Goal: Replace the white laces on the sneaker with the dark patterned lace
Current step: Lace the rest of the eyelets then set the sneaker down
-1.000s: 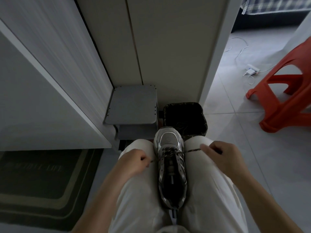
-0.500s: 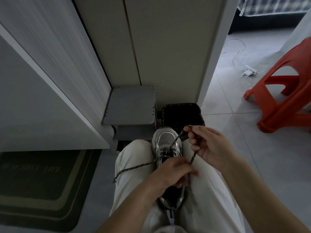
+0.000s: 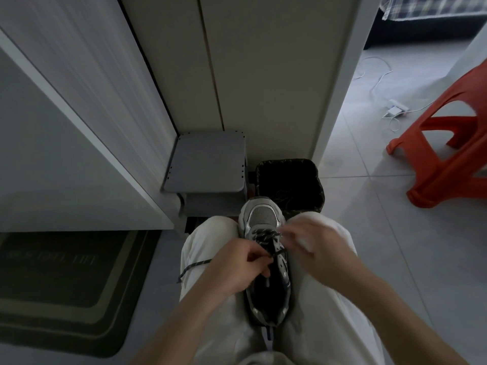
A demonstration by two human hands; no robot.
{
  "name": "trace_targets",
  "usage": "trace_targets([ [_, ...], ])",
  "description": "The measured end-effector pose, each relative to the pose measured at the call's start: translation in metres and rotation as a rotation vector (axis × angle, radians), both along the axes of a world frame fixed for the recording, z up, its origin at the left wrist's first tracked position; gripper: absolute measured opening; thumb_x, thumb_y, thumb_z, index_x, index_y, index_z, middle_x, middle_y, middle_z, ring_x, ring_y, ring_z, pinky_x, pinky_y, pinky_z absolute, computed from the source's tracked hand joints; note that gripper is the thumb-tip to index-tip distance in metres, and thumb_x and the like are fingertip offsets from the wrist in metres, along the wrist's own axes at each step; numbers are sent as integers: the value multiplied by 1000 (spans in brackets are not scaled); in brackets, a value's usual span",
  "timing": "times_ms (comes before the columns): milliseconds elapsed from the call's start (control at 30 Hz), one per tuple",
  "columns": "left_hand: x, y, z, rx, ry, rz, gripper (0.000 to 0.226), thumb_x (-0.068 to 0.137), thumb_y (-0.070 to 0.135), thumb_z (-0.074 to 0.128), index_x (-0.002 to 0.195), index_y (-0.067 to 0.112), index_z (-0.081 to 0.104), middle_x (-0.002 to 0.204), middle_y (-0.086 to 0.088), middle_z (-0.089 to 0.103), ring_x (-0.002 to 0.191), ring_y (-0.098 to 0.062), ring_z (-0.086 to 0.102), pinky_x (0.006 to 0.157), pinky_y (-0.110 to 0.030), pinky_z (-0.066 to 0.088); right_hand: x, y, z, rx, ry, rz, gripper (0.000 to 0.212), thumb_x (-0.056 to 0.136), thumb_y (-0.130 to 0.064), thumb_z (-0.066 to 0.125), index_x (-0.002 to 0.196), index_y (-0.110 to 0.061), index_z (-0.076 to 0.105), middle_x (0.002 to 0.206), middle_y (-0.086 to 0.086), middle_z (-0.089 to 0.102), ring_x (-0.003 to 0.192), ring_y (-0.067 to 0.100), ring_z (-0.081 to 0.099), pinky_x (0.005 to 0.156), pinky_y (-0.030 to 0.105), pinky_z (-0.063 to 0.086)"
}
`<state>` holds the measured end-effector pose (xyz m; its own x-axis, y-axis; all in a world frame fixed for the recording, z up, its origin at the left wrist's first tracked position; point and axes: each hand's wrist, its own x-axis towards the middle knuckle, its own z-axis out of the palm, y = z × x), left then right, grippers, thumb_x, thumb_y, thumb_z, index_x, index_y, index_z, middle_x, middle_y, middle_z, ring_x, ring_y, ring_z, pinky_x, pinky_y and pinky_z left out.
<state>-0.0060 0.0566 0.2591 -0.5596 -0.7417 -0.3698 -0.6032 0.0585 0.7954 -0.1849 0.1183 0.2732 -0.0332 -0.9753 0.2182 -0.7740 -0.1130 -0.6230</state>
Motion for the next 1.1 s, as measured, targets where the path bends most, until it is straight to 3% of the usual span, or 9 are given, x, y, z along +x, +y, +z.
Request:
trace_targets([
  [100,-10,-2,-2,-122,-43,18,7,86,28,64,85,27,70,70,14,66,69,0,62,72,-25,51,11,4,-14,194,-12,120,19,88,-22,61,104,-17,69,91,0,70,84,15,63,74,22,46],
  [200,-15,-1,-9,-348,-185,-26,16,84,41,62,92,29,69,82,16,59,81,-2,56,75,-25,48,4,4,-24,155,-62,-49,13,85,-17,65,95,-19,73,83,-3,68,79,15,62,68,9,39],
  [300,-18,2,-24,-565,-357,-107,21,87,40,55,104,31,66,105,7,49,102,-14,45,84,-29,42,-3,1,-26,232,-11,-136,14,85,-22,64,89,-30,74,76,-7,59,70,10,56,57,10,35],
  [400,-22,8,-35,-603,-356,-53,24,89,41,50,107,33,64,102,7,41,101,-15,41,81,-26,35,-2,-2,-29,306,101,-96,16,86,-27,58,90,-30,73,80,-7,56,75,16,58,63,27,39],
  [500,-26,12,-38,-605,-316,12,24,88,43,52,105,33,64,95,10,34,96,-13,41,79,-23,34,0,-5,-30,303,169,-92,17,86,-26,54,90,-24,71,84,-3,57,79,20,58,69,32,40],
  [767,-26,11,-41,-549,-267,36,24,87,40,55,107,33,65,97,10,33,97,-13,42,87,-27,41,11,-8,-40,257,216,-186,17,88,-25,53,85,-22,70,82,-5,54,79,18,55,74,32,36],
  [900,-26,10,-42,-560,-244,48,24,87,38,57,108,32,66,96,10,32,97,-13,42,85,-27,42,14,-6,-45,286,273,-154,17,88,-28,56,84,-22,71,82,-3,57,84,19,58,70,27,27],
  [1100,-30,6,-44,-530,-222,73,17,85,31,59,97,26,70,96,8,40,98,-14,45,83,-27,43,19,0,-49,356,283,-130,34,91,-51,37,110,-32,58,103,-11,55,101,11,53,85,30,32],
])
